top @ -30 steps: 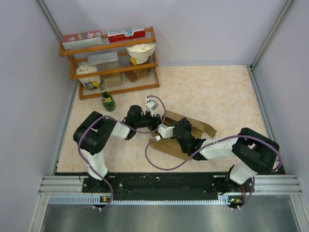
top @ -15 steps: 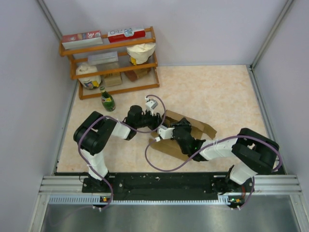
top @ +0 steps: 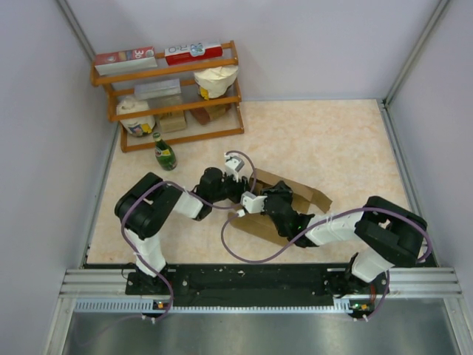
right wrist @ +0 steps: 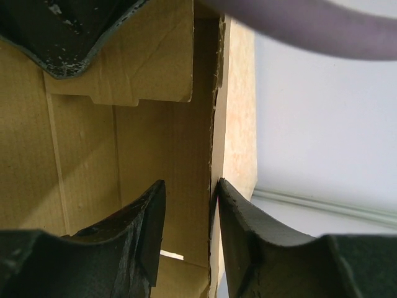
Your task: Fold the paper box
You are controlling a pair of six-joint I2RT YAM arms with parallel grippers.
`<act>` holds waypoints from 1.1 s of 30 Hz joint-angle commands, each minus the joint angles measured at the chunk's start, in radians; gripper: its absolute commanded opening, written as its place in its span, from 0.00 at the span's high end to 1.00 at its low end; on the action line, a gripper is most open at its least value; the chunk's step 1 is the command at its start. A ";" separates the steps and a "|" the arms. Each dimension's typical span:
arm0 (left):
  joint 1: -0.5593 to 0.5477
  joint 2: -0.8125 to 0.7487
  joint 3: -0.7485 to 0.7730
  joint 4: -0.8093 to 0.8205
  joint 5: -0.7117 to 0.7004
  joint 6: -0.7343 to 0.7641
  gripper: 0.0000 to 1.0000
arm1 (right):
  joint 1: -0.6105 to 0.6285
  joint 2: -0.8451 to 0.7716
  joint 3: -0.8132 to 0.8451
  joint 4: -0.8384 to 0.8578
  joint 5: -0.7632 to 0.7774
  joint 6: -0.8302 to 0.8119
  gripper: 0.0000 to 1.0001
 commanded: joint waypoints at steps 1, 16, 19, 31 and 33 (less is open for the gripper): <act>-0.029 -0.061 -0.028 0.088 -0.098 0.000 0.44 | 0.021 -0.006 0.000 -0.003 -0.012 0.042 0.61; -0.061 -0.078 -0.050 0.161 -0.205 0.008 0.40 | 0.025 -0.006 0.006 -0.029 -0.026 0.065 0.60; -0.065 -0.074 -0.048 0.166 -0.219 0.013 0.40 | 0.025 -0.006 0.011 -0.038 -0.029 0.069 0.60; -0.082 -0.060 -0.042 0.165 -0.253 0.036 0.51 | 0.025 -0.005 0.019 -0.057 -0.037 0.085 0.59; -0.082 -0.060 -0.044 0.168 -0.253 0.036 0.55 | 0.027 -0.005 0.019 -0.055 -0.035 0.085 0.59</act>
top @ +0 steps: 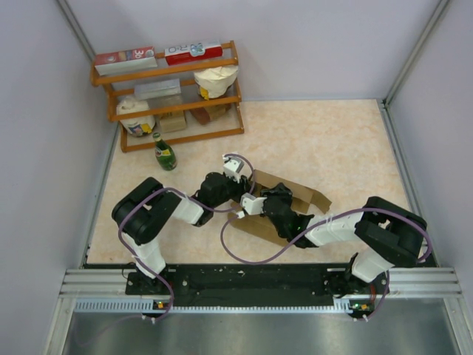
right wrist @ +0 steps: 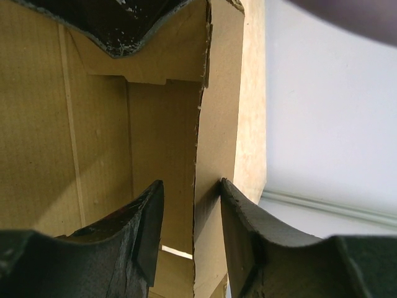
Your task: Fold the paper box
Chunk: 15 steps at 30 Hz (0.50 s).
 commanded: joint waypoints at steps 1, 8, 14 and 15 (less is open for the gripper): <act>-0.009 -0.008 0.014 0.074 -0.016 0.014 0.57 | 0.013 -0.003 0.016 -0.017 -0.025 0.035 0.59; -0.012 -0.001 0.014 0.083 -0.018 0.011 0.61 | 0.013 -0.006 0.010 -0.012 -0.023 0.040 0.59; -0.022 0.002 0.022 0.088 -0.030 0.015 0.52 | 0.015 -0.006 0.008 -0.017 -0.025 0.041 0.59; -0.022 0.006 0.023 0.088 -0.031 0.017 0.51 | 0.015 -0.005 0.010 -0.017 -0.026 0.043 0.59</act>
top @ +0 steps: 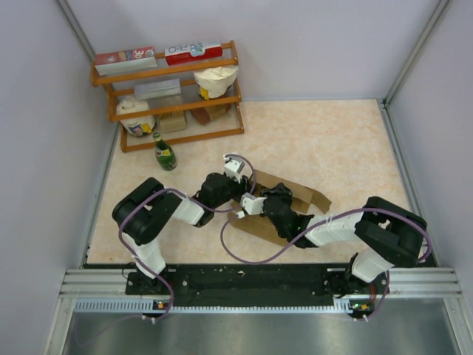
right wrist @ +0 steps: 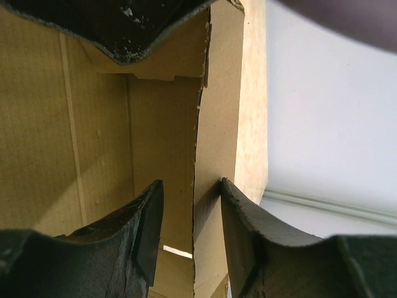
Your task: Fold the paper box
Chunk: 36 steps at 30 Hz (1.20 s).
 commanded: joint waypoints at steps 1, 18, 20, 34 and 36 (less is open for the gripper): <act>-0.014 0.007 0.026 0.076 -0.012 0.011 0.50 | 0.013 -0.008 0.008 -0.017 -0.026 0.034 0.59; -0.019 0.069 0.084 0.076 -0.034 0.032 0.58 | 0.015 -0.011 0.011 -0.041 -0.037 0.059 0.59; -0.019 0.073 0.089 0.075 -0.035 0.032 0.60 | 0.015 -0.011 0.011 -0.043 -0.040 0.059 0.59; -0.044 0.083 0.097 0.061 -0.149 0.043 0.67 | 0.016 -0.006 0.018 -0.063 -0.056 0.076 0.59; -0.051 0.083 0.098 0.056 -0.185 0.048 0.68 | 0.018 -0.006 0.022 -0.069 -0.060 0.079 0.59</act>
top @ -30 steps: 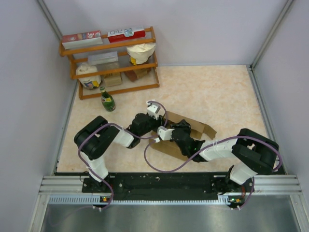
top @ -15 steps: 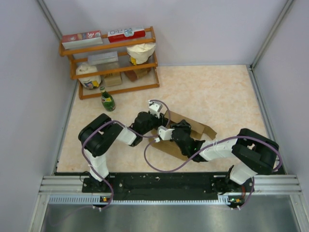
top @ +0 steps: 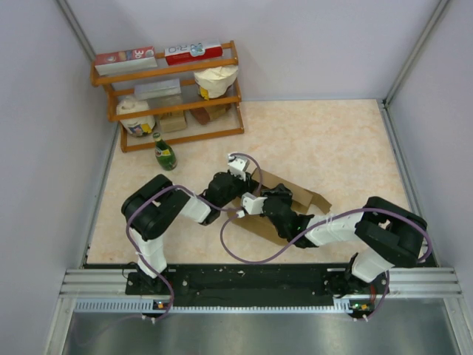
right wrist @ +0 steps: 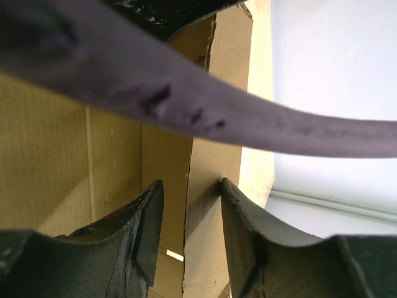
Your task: Fold the paper box
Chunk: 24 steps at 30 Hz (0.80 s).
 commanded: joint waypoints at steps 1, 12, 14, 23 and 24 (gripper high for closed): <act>-0.025 0.006 0.032 0.035 -0.090 0.019 0.69 | 0.017 -0.005 0.022 -0.059 -0.056 0.048 0.59; -0.048 0.003 0.043 0.015 -0.156 0.014 0.78 | 0.027 0.001 0.067 -0.104 -0.061 0.044 0.59; -0.051 0.003 0.049 0.001 -0.151 0.016 0.80 | 0.029 -0.001 0.076 -0.114 -0.059 0.053 0.59; -0.063 -0.015 0.055 -0.037 -0.182 0.033 0.84 | 0.035 -0.004 0.059 -0.108 -0.042 0.068 0.58; -0.065 -0.018 0.053 -0.042 -0.191 0.036 0.86 | 0.035 -0.004 0.061 -0.108 -0.042 0.070 0.58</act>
